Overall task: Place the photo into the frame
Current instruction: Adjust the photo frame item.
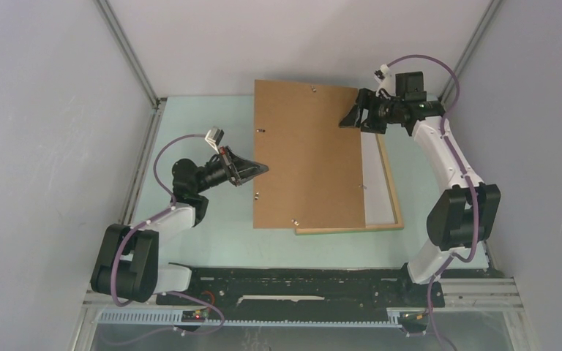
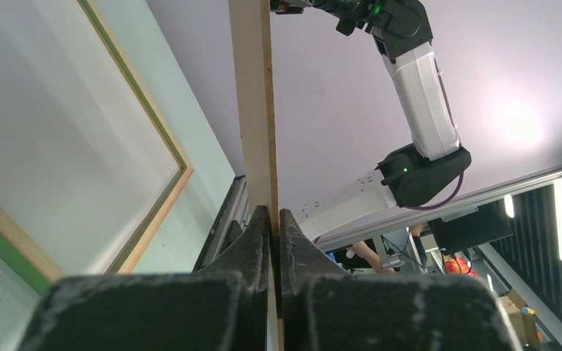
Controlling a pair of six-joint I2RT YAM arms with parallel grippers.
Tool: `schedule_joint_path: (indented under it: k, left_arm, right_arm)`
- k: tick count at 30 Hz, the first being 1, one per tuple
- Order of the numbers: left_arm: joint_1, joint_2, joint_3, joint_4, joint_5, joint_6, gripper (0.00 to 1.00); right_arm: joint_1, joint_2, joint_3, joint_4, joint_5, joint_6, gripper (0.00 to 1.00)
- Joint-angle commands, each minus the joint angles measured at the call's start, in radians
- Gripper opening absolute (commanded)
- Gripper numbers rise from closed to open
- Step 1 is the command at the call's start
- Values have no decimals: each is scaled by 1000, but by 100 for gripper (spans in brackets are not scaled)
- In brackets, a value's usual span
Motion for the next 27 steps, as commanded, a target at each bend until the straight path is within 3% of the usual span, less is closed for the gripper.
schedule_joint_path:
  k: [1, 18, 27]
  left_arm:
    - [-9, -22, -1, 102, -12, -17, 0]
    - [-10, -5, 10, 119, -15, -40, 0]
    - [-8, -14, 12, 124, -10, -49, 0]
  right_arm:
    - [7, -21, 28, -7, 11, -59, 80]
    - [100, -163, -116, 50, 122, -204, 79]
    - [66, -175, -158, 63, 142, -147, 79]
